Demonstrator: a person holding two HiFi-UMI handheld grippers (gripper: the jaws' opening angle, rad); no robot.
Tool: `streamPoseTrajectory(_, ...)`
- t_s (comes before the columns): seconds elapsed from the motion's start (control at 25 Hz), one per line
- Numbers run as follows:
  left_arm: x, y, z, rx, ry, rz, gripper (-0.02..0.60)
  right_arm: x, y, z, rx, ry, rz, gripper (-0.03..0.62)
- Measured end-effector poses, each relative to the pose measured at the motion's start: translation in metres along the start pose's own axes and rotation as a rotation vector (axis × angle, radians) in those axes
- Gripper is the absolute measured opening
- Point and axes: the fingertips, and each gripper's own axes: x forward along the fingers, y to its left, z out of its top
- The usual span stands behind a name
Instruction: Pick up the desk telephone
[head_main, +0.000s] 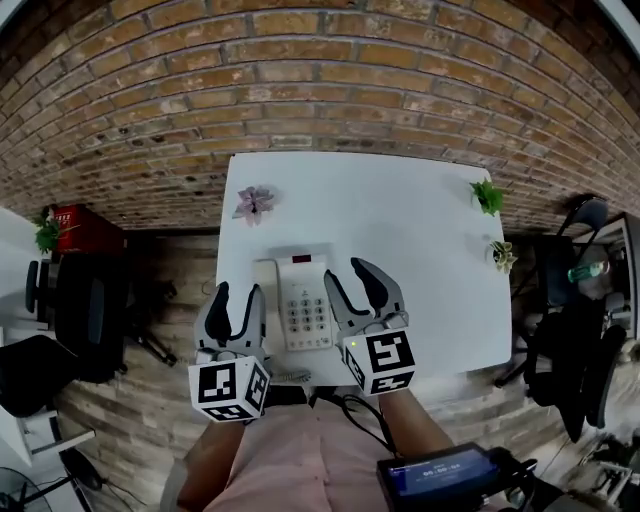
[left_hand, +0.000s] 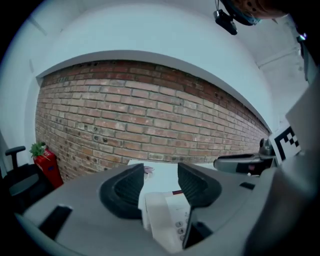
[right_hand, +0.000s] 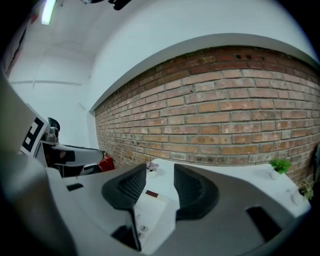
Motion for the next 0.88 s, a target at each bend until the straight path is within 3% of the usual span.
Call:
streamPoseTrajectory(0.36, 0.044, 0.015, -0.075, -0.12, 0.207, -0.057, 0.24, 0.04, 0.01, -0.079, 0.06, 0.232, 0.058, 0.234)
streamPoseTrajectory(0.52, 0.06, 0.018, -0.104, -0.218, 0.273, -0.107, 0.327, 0.056, 0.012, -0.106, 0.106, 0.29, 0.101, 0.277)
streamPoseTrajectory(0.88, 0.078, 0.01, -0.123, -0.297, 0.365, -0.218, 0.37, 0.078, 0.02, -0.134, 0.197, 0.391, 0.207, 0.341)
